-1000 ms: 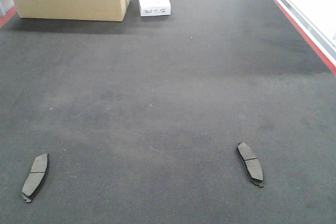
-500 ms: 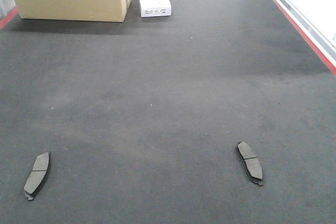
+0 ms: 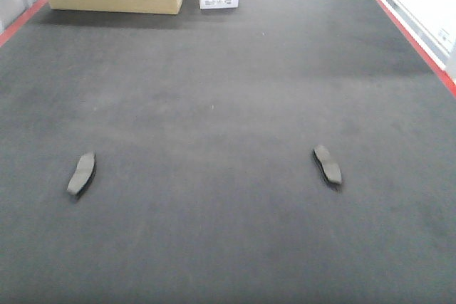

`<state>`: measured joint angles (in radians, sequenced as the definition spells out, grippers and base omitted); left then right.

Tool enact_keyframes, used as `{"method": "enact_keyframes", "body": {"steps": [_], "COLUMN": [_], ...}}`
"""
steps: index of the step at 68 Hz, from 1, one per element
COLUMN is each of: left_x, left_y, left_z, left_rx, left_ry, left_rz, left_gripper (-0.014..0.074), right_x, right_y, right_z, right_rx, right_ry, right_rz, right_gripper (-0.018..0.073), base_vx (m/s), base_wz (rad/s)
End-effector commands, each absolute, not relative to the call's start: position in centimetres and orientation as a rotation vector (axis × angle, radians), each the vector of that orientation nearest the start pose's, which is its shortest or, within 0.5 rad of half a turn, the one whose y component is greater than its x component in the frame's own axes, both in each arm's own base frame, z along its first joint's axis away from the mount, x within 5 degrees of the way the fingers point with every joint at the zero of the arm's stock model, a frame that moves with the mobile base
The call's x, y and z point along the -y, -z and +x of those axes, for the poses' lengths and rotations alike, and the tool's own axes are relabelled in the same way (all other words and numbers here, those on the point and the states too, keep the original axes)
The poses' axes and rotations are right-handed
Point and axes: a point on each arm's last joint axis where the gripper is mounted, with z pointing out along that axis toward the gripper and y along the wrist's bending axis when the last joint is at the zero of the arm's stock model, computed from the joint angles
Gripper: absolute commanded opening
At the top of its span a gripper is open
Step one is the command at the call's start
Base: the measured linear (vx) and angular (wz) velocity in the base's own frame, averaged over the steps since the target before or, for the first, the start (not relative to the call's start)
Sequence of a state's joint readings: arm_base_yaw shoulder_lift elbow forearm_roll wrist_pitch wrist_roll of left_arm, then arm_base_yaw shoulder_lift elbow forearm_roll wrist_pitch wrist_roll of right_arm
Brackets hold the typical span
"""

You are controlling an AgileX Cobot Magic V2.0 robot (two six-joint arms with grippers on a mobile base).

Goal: Move and align brake pads A on conveyor
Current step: 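Raise the right gripper and back the base away from the belt, then turn the base away from the conveyor belt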

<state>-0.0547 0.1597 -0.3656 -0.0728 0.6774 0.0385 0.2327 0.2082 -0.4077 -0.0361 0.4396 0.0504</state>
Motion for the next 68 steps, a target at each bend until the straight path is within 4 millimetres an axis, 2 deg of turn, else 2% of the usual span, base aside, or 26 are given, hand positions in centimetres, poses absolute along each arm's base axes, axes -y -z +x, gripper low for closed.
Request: {"method": "enact_keyframes", "body": {"steps": [1,68], "left_x": [0.69,0.69], "left_y": [-28.0,-27.98], "left_z": [4.76,4.74], "left_rx": [-1.861,-1.863], "left_ry": [0.102,0.103], "left_rz": [0.06,0.06], "left_gripper": [0.046,0.046], "right_x": [-1.16,-1.16], "right_y": [-31.32,-31.32], "right_z": [5.47,5.47], "right_rx": [-1.616,-1.616], "right_ry": [-0.174,-0.174], "right_rz": [-0.171,-0.171], "right_gripper": [0.0411,0.0411], "base_vx": [-0.43,-0.4], "base_wz": [0.02,0.03]}}
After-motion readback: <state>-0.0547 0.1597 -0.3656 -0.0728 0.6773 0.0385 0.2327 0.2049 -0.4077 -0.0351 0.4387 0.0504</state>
